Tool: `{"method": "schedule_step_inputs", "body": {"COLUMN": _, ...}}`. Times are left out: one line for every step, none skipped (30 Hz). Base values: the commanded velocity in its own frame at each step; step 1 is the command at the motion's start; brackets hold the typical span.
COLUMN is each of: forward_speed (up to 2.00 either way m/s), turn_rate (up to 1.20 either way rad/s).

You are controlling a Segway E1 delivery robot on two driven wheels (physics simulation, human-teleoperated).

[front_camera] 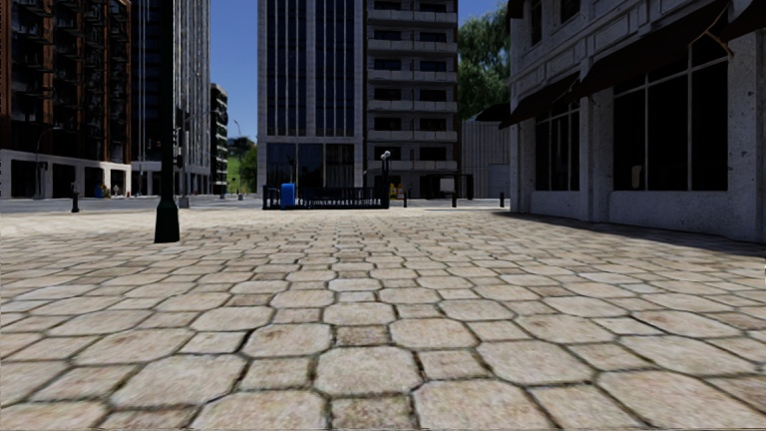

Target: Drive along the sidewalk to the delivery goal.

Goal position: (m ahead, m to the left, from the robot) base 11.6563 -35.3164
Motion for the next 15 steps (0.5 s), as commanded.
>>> {"method": "schedule_step_inputs", "body": {"forward_speed": 2.00, "turn_rate": -0.40}}
{"method": "schedule_step_inputs", "body": {"forward_speed": 2.00, "turn_rate": -0.40}}
{"method": "schedule_step_inputs", "body": {"forward_speed": 2.00, "turn_rate": -0.40}}
{"method": "schedule_step_inputs", "body": {"forward_speed": 2.00, "turn_rate": -0.34}}
{"method": "schedule_step_inputs", "body": {"forward_speed": 2.00, "turn_rate": 0.00}}
{"method": "schedule_step_inputs", "body": {"forward_speed": 2.00, "turn_rate": 0.00}}
{"method": "schedule_step_inputs", "body": {"forward_speed": 2.00, "turn_rate": 0.00}}
{"method": "schedule_step_inputs", "body": {"forward_speed": 2.00, "turn_rate": 0.00}}
{"method": "schedule_step_inputs", "body": {"forward_speed": 2.00, "turn_rate": 0.00}}
{"method": "schedule_step_inputs", "body": {"forward_speed": 2.00, "turn_rate": 0.00}}
{"method": "schedule_step_inputs", "body": {"forward_speed": 2.00, "turn_rate": 0.00}}
{"method": "schedule_step_inputs", "body": {"forward_speed": 2.00, "turn_rate": 0.00}}
{"method": "schedule_step_inputs", "body": {"forward_speed": 2.00, "turn_rate": 0.00}}
{"method": "schedule_step_inputs", "body": {"forward_speed": 2.00, "turn_rate": 0.00}}
{"method": "schedule_step_inputs", "body": {"forward_speed": 2.00, "turn_rate": 0.00}}
